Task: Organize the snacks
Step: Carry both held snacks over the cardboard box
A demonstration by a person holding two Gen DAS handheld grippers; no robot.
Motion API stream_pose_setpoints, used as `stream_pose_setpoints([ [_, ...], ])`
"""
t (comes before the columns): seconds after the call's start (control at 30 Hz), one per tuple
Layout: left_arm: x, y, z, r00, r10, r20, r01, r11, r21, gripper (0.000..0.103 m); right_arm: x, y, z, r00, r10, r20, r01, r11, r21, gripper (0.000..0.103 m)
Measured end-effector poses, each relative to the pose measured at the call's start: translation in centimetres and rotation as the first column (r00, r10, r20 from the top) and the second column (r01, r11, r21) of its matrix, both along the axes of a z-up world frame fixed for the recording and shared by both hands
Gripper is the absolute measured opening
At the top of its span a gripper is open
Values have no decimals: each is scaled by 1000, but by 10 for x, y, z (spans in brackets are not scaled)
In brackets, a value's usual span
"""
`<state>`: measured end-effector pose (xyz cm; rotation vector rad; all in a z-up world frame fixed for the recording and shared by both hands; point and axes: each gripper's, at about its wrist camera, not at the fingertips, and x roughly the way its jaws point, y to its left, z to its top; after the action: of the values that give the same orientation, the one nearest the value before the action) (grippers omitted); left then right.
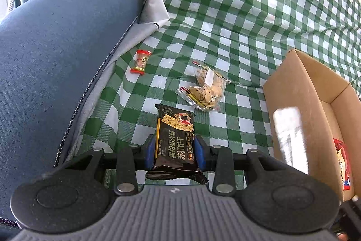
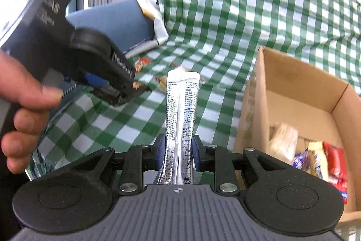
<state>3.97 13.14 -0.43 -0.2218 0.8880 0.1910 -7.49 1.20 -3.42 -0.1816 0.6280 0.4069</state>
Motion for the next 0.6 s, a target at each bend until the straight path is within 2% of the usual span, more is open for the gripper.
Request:
stream_pose_setpoints([
  [0.17, 0, -4, 4, 1000, -4, 26, 5, 1000, -10, 40, 9, -10, 30, 998, -36, 53, 35, 999, 24, 26],
  [0.37, -6, -16, 18, 991, -43, 125, 46, 999, -17, 40, 22, -50, 79, 980, -102, 173, 90, 993, 73, 26],
  [0.53, -11, -41, 32, 965, -115, 234, 123, 992, -20, 40, 33, -108, 93, 945, -220, 242, 201, 974, 100, 26],
  [0.6, -14, -57, 37, 943, -164, 288, 173, 985, -4, 40, 38, -132, 88, 924, -291, 247, 270, 956, 117, 26],
])
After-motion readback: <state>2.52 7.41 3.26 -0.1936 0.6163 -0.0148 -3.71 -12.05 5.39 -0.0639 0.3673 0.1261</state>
